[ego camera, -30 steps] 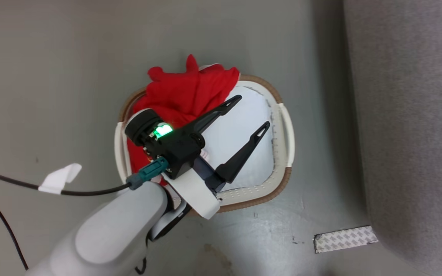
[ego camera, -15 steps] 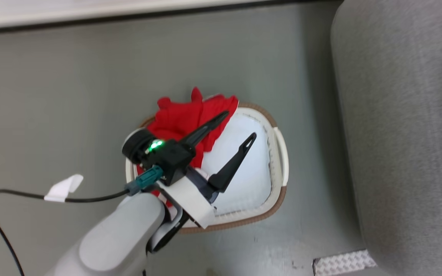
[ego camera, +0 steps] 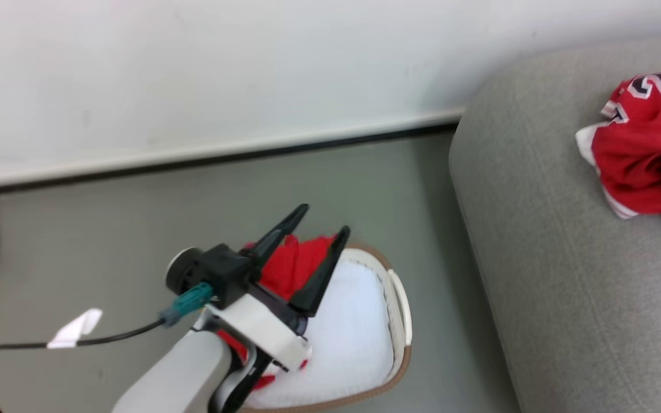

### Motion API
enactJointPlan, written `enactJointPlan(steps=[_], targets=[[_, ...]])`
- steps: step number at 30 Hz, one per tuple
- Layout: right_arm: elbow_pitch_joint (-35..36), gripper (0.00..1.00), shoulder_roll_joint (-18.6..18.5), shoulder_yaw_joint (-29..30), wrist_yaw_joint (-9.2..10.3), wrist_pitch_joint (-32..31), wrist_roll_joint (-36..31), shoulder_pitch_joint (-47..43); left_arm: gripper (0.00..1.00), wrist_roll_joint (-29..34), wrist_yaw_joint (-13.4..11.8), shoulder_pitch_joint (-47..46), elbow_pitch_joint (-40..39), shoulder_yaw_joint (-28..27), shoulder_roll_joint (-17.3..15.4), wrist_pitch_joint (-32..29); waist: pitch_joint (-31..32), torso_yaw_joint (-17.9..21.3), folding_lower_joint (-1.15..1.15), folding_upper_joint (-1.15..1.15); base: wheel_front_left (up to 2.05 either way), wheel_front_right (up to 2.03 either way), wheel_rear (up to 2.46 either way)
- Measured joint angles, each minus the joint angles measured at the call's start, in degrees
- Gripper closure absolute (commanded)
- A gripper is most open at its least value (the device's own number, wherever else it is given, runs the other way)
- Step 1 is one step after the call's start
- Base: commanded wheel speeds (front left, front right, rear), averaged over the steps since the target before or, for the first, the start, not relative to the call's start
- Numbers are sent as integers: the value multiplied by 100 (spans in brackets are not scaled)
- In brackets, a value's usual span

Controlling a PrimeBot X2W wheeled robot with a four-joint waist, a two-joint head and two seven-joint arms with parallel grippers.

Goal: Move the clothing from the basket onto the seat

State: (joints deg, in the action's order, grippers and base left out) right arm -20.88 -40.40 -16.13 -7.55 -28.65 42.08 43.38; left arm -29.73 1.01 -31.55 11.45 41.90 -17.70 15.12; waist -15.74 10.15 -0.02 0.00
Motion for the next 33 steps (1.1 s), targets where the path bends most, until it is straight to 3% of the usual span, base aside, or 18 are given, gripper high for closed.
enactJointPlan(steps=[5,18,25,33], targets=[[784,0,229,514,0,531,89,-516,0,1,-164,310,-104,-610,-8,0,501,-78,0,0,0,0,0],[1722,0,1952,1205,0,1714,-792,-2217,0,185,-709,1846,-370,-2407,-113,1,1486,-386,0,0,0,0,0],[1735,0,2672,1151,0,2675,-1105,-3231,0,352,-697,2421,-438,-3077,67,1,1586,-629,1,0,0,0,0],[1120,0,2937,747,0,3947,-1497,-3749,0,858,-458,2880,-312,-3371,564,1,1593,-799,1,0,0,0,0]])
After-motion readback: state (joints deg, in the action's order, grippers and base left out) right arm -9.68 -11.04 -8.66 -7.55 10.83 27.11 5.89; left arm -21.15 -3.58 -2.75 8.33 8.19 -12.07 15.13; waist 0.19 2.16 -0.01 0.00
